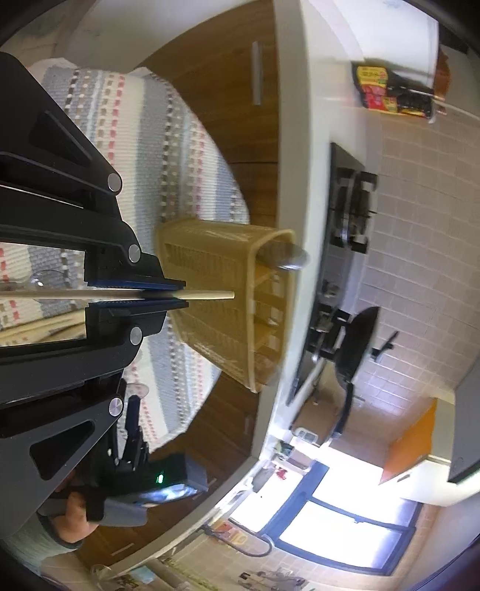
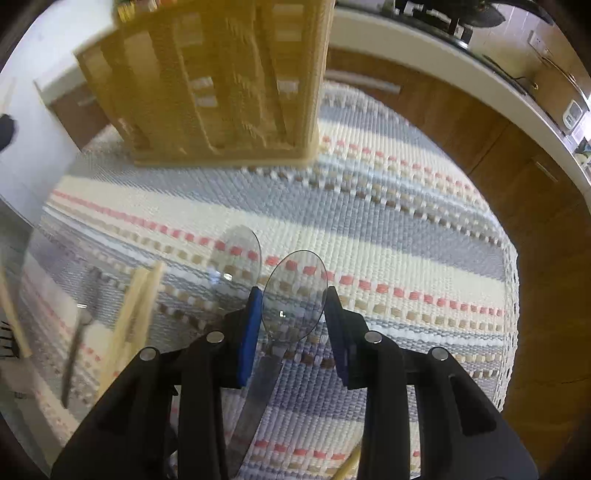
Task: Organize utensils
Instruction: 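Carry the chopstick and spoon over the caddy and open both grippers into it, then move both open grippers back down to the utensils on the table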
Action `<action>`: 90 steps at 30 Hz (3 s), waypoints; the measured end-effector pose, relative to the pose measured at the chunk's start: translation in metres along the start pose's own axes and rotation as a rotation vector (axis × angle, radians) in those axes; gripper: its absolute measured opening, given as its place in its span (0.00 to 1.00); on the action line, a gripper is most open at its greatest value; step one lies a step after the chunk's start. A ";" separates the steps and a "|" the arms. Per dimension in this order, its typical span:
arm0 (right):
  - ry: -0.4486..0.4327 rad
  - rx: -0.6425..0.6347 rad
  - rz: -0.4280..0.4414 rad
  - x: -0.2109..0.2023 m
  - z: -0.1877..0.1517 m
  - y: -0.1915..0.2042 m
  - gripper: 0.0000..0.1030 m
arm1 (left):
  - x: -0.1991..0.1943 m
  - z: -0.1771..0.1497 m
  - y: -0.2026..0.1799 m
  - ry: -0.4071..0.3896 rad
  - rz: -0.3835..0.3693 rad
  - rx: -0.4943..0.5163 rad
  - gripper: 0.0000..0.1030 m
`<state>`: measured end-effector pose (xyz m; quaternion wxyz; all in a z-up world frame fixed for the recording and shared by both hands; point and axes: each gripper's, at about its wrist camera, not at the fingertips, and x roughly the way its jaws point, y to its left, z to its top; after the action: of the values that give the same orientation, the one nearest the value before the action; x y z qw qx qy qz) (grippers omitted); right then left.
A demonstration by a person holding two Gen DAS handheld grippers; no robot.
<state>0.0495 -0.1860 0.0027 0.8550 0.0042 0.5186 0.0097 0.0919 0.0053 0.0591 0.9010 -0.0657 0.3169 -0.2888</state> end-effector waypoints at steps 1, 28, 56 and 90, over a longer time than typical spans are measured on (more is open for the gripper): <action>-0.031 -0.005 0.017 -0.011 0.001 0.000 0.30 | -0.003 0.004 -0.002 -0.018 -0.002 0.007 0.02; -0.781 0.013 -0.206 -0.111 0.174 -0.021 0.30 | 0.018 0.140 -0.024 -0.485 0.066 0.110 0.02; -0.549 0.055 0.035 -0.070 0.136 -0.030 0.51 | 0.043 0.083 0.000 -0.398 0.082 0.061 0.42; 0.117 -0.028 0.082 0.025 0.009 0.002 0.51 | 0.044 -0.073 -0.004 0.472 0.123 0.142 0.50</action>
<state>0.0686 -0.1837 -0.0154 0.8220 0.0129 0.5670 0.0523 0.0735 -0.0187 -0.0209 0.8203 0.0866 0.5008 -0.2623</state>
